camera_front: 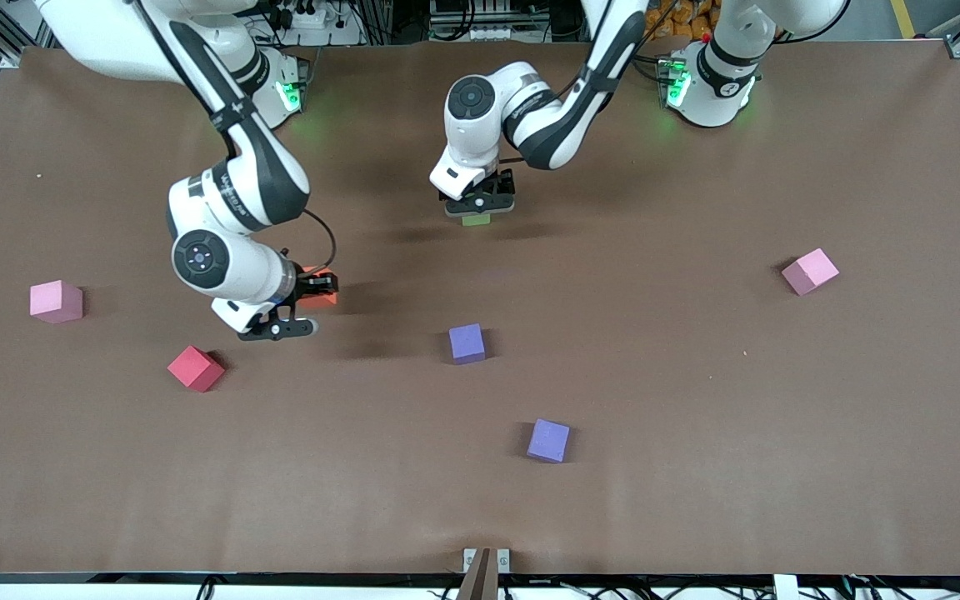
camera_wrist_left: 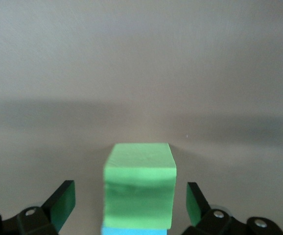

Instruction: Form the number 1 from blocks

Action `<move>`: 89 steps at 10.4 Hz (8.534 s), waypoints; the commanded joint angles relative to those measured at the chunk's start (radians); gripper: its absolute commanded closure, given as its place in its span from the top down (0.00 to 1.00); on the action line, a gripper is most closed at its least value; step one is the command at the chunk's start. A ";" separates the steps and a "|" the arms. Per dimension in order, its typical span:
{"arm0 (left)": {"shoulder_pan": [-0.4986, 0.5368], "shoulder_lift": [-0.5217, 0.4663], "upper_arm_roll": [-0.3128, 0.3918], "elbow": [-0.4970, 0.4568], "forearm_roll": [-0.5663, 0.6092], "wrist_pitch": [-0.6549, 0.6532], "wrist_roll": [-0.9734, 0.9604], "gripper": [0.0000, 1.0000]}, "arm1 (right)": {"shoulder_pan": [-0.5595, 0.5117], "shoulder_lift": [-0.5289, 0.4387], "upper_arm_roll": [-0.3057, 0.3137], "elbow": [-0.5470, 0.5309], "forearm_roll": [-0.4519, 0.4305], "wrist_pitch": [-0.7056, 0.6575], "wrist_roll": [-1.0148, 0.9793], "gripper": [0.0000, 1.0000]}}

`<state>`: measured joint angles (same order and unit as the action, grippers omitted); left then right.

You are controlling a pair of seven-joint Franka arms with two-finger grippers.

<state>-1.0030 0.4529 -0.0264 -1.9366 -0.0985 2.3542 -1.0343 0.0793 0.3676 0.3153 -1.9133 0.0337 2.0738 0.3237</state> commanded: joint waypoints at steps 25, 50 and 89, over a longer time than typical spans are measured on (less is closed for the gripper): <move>1.095 -0.381 -0.012 -0.499 0.462 0.085 1.794 1.00 | 0.519 0.327 0.039 0.194 -0.170 0.187 0.707 0.02; 1.270 -0.195 -0.015 -0.492 0.497 0.243 1.861 0.63 | 0.456 0.338 -0.060 0.387 -0.195 0.164 0.431 1.00; 0.660 0.010 -0.409 0.019 0.098 -0.066 0.077 0.49 | 0.063 -0.107 -0.274 0.497 0.058 -0.505 -0.248 0.00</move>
<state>-0.2889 0.4336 -0.4466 -1.9456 -0.0068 2.2772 -0.9270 0.1496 0.2752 0.0415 -1.4000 0.0800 1.5655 0.0832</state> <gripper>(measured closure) 0.357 0.476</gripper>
